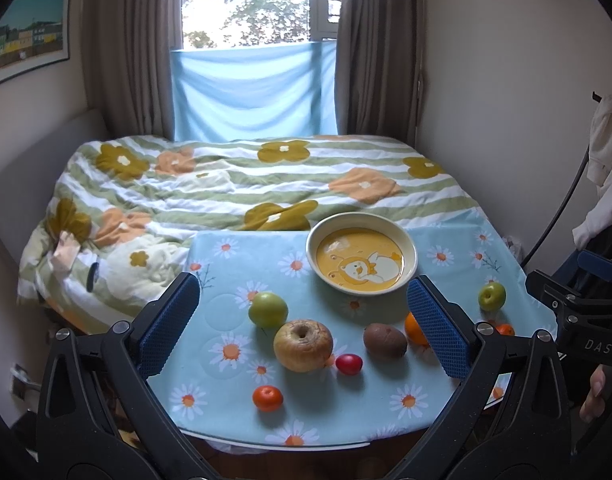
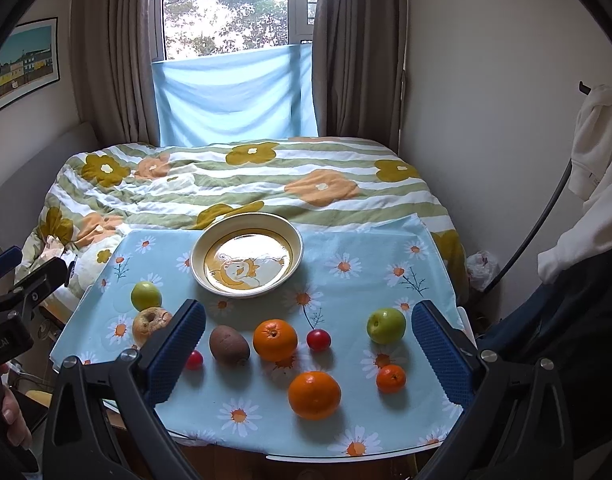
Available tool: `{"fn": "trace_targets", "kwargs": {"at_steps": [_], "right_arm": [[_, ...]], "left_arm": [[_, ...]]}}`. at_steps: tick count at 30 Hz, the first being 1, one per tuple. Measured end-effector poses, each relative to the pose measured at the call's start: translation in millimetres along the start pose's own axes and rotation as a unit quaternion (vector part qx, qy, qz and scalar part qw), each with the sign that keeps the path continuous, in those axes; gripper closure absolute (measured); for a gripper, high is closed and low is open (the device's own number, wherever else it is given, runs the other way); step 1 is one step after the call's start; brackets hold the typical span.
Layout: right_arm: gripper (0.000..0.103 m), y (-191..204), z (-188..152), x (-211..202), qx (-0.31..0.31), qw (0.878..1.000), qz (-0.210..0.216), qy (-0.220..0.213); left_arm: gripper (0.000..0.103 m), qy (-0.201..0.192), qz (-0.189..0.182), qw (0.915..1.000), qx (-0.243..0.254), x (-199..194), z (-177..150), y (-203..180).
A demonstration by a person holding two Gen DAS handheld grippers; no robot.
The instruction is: Organize fruits
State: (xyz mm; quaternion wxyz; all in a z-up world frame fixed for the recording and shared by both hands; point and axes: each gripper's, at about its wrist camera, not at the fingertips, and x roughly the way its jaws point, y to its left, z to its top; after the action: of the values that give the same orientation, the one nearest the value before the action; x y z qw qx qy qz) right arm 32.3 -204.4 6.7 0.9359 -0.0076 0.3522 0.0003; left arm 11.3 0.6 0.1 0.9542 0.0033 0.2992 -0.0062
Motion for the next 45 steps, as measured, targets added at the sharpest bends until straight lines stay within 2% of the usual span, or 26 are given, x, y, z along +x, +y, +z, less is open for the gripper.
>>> {"fn": "trace_targets", "kwargs": {"at_steps": [32, 39, 45], "right_arm": [[0.000, 17.2, -7.3, 2.2, -0.004, 1.000, 0.008, -0.002], [0.000, 14.0, -5.8, -5.5, -0.013, 1.000, 0.020, -0.002], [0.000, 3.7, -7.9, 5.6, -0.034, 0.998, 0.048, 0.012]], "left_arm": [[0.000, 0.000, -0.008, 1.0000, -0.002, -0.4, -1.6, 1.5], [0.000, 0.012, -0.001, 0.9999, -0.012, -2.2, -7.9, 1.7], [0.000, 0.045, 0.018, 0.9984, -0.030, 10.4, -19.8, 1.0]]}}
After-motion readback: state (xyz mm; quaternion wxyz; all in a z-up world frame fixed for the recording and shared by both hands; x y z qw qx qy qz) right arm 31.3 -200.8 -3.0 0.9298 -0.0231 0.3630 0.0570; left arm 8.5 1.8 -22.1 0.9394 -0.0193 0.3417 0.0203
